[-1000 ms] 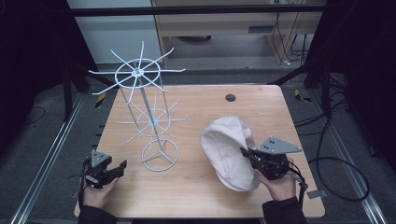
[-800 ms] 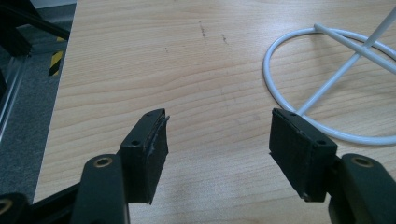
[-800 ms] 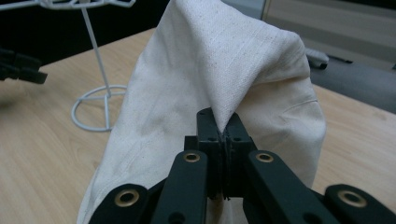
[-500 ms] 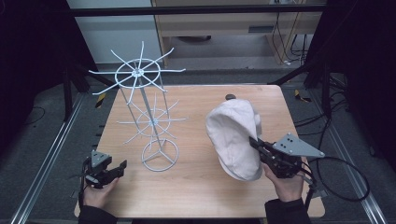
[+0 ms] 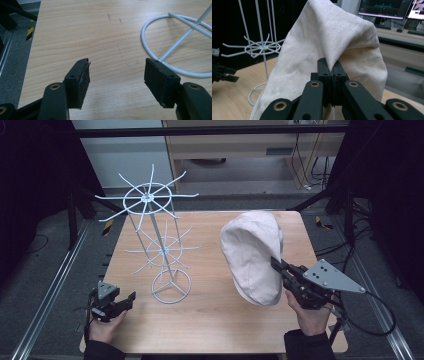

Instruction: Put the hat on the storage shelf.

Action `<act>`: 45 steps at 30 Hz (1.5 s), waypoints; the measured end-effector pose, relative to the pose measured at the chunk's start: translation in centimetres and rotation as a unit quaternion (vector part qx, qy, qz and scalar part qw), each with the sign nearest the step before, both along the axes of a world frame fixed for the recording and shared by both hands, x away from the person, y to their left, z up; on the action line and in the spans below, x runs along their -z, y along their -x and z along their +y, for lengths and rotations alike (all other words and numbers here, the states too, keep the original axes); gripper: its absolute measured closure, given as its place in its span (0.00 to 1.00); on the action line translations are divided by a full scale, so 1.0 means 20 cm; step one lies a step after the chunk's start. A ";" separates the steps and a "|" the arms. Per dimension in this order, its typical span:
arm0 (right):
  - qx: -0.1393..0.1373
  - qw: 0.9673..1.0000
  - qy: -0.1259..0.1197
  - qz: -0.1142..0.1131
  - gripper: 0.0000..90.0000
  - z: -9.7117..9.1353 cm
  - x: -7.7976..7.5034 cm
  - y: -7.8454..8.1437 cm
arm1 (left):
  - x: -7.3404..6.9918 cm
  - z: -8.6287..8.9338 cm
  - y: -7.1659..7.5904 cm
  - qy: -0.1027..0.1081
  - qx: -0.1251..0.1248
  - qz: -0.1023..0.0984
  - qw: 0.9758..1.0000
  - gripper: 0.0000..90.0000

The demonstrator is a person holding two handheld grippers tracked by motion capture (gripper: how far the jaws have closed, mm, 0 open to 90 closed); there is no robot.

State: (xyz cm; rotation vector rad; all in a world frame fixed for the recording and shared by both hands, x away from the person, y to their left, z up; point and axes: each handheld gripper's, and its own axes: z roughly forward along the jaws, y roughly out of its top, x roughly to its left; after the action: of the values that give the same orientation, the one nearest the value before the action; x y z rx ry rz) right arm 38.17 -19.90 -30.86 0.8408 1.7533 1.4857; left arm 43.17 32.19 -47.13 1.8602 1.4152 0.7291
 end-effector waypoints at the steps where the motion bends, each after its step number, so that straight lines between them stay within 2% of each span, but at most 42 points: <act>1: -0.002 1.000 -0.006 -0.007 0.99 0.00 -0.02 0.01 | 0.00 0.00 0.00 0.000 0.000 0.000 1.000 0.41; 4: -0.003 1.000 -0.013 -0.019 0.99 0.01 -0.06 0.01 | 0.00 0.00 0.00 0.000 0.000 0.000 1.000 0.41; 12: -0.007 0.999 -0.023 -0.033 0.99 0.03 -0.10 0.03 | 0.00 0.00 0.00 0.000 0.001 0.000 1.000 0.41; 21: -0.005 0.997 -0.044 -0.064 0.99 0.02 -0.14 0.05 | 0.00 0.00 0.00 0.000 0.000 0.000 1.000 0.41; 33: -0.008 0.995 -0.054 -0.089 0.99 0.02 -0.21 0.09 | 0.00 0.00 0.00 0.000 0.000 0.001 1.000 0.41; 45: -0.018 0.992 -0.054 -0.112 0.99 0.06 -0.29 0.11 | 0.00 0.00 0.00 0.000 0.000 0.002 1.000 0.41</act>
State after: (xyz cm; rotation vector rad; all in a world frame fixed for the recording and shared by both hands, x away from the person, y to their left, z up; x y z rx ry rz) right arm 36.01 -18.78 -24.97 0.6712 1.5411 1.6434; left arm 43.21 32.22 -47.18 1.8636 1.4179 0.7261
